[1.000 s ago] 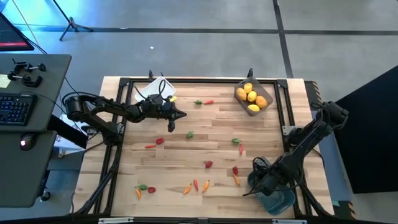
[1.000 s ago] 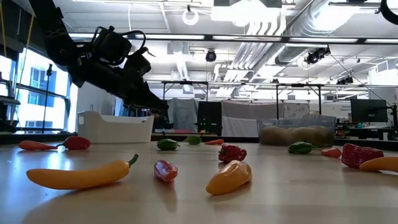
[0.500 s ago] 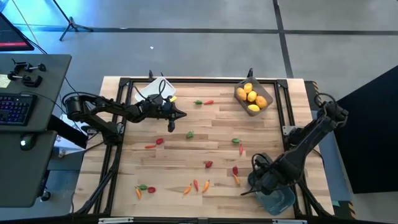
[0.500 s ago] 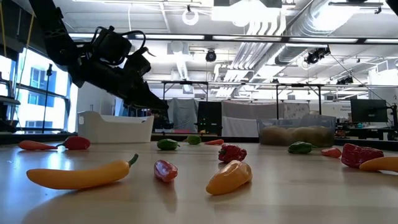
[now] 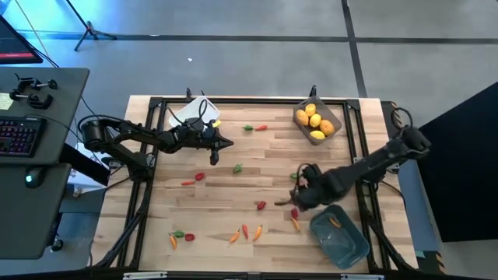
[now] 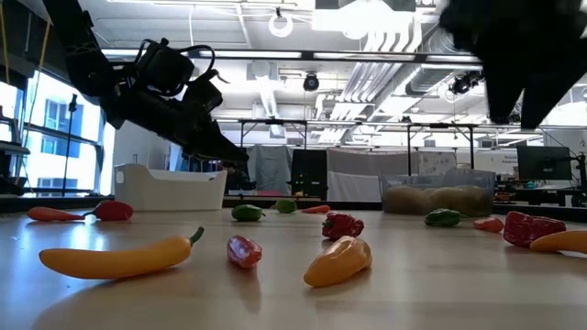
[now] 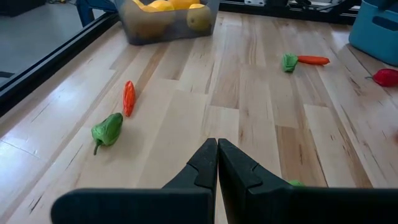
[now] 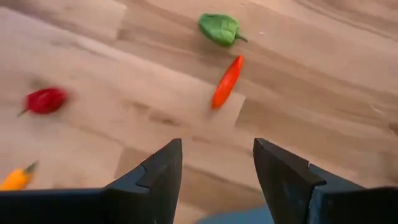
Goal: Sort produce into baskets
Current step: Put the orange chili pepper into the blue bin
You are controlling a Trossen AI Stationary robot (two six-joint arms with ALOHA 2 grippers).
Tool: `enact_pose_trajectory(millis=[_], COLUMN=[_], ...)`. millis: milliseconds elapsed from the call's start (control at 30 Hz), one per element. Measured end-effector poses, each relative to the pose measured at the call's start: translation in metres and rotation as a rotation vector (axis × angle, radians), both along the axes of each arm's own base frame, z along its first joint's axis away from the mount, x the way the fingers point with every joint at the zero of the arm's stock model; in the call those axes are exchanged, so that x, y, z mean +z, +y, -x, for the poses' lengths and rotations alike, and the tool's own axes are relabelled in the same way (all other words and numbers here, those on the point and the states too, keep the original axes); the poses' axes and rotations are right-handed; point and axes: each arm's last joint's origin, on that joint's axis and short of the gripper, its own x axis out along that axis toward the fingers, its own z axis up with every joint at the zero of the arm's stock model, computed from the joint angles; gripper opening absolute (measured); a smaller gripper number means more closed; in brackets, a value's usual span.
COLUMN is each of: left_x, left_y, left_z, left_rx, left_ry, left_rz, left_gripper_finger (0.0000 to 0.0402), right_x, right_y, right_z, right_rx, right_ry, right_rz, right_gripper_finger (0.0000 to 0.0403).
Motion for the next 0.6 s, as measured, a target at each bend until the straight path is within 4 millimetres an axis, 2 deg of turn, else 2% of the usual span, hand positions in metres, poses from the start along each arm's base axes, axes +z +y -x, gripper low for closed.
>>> enact_pose_trajectory(millis=[267,400,600], left_x=[0.000,0.000,-0.001], left_y=[0.000,-0.001,-0.003], left_z=[0.000,0.000,0.000], left_rx=[0.010,0.013,0.006], left_ry=[-0.003,-0.005,0.009], left_rz=[0.024,0.038,0.044], left_gripper_finger=[0.0000,0.0000,0.0000], right_x=[-0.047,-0.060,-0.076], right_y=[-0.028,-0.040,-0.047], right_z=[-0.010,-0.005,-0.007], right_rx=[-0.115,-0.163,-0.141], right_ry=[0.023,0.061,-0.001], right_rz=[-0.072,-0.061,-0.097], right_gripper_finger=[0.0188,0.0188,0.0176])
